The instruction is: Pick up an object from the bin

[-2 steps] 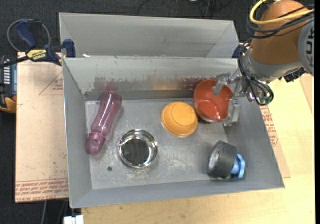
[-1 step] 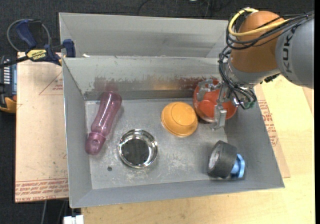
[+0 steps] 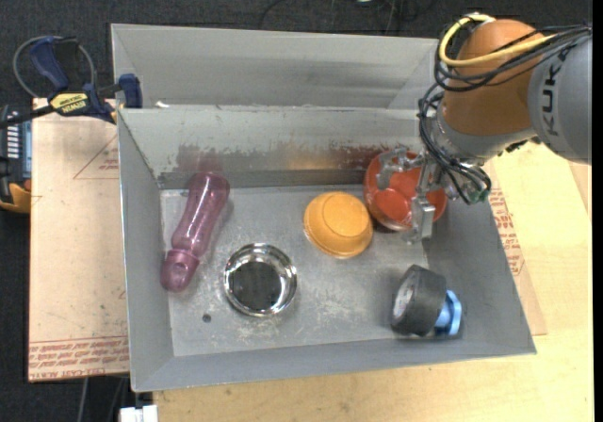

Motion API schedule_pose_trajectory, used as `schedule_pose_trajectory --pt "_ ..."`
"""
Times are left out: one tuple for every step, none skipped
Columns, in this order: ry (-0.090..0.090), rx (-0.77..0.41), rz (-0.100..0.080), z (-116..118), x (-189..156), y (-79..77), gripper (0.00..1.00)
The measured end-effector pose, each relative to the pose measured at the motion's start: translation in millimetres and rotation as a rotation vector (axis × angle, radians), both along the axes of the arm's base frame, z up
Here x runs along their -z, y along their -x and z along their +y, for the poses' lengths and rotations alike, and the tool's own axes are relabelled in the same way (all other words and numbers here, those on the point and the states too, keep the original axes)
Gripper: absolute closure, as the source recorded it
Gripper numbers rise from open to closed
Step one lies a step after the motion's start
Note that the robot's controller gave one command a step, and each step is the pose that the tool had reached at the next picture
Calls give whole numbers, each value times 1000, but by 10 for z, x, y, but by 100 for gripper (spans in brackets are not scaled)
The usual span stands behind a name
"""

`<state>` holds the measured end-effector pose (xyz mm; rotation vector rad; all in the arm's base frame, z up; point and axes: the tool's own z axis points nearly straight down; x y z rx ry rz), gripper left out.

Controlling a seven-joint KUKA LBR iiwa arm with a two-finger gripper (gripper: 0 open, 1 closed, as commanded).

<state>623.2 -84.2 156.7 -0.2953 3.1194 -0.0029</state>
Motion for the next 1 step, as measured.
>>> schedule_pose_trajectory --pt "1 -26 -2 32 36 10 0"
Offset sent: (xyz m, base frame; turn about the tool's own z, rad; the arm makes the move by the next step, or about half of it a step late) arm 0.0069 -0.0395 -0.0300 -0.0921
